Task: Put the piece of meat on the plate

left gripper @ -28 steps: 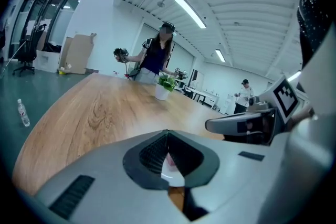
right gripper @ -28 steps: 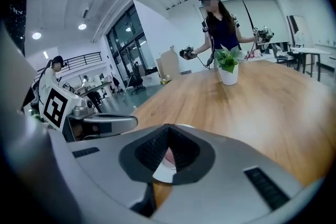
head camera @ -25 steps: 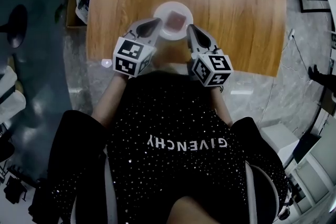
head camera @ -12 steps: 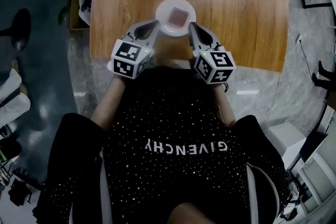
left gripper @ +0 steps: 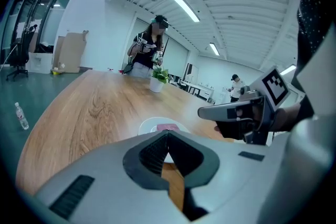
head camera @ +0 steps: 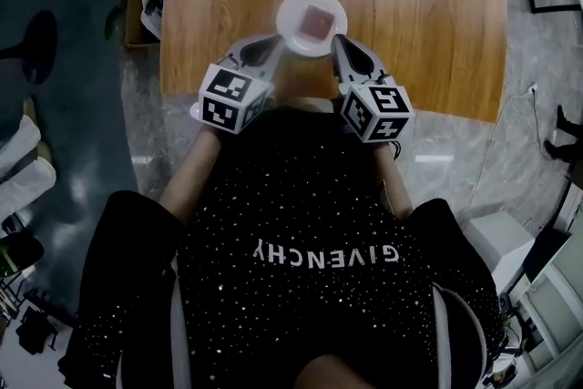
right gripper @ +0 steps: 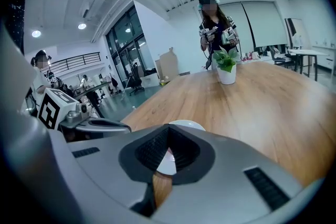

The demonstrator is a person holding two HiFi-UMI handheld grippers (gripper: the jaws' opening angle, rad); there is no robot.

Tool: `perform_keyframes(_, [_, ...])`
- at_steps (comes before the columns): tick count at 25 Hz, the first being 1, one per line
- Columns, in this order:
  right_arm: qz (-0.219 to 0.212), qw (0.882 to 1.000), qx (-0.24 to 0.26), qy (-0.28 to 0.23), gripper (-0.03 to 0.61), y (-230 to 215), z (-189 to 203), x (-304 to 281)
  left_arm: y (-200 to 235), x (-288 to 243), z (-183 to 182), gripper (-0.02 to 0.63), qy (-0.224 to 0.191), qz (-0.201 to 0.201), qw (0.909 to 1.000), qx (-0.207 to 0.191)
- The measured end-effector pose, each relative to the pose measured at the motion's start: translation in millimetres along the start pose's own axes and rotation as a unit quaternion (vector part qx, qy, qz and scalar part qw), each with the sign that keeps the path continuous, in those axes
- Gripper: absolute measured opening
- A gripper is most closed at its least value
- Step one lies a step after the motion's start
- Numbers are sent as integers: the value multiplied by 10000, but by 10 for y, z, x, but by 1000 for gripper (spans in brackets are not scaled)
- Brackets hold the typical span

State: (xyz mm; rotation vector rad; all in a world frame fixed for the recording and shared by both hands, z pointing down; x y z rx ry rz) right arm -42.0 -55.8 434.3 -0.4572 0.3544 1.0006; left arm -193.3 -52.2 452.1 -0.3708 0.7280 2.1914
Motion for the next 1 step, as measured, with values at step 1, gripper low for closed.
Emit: perform_keyframes(1, [1, 10000, -8, 13, 11, 16, 12, -4, 7, 9, 12, 8, 10, 3, 10000, 13])
Point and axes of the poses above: the fingertips, and each gripper's own axes: x backward along the fingers, y to its left, z out of its underside, the point moved 5 cm from there along x, backward along the fingers, and after that the axes turned 6 degrees about x, right-handed, at the moved point
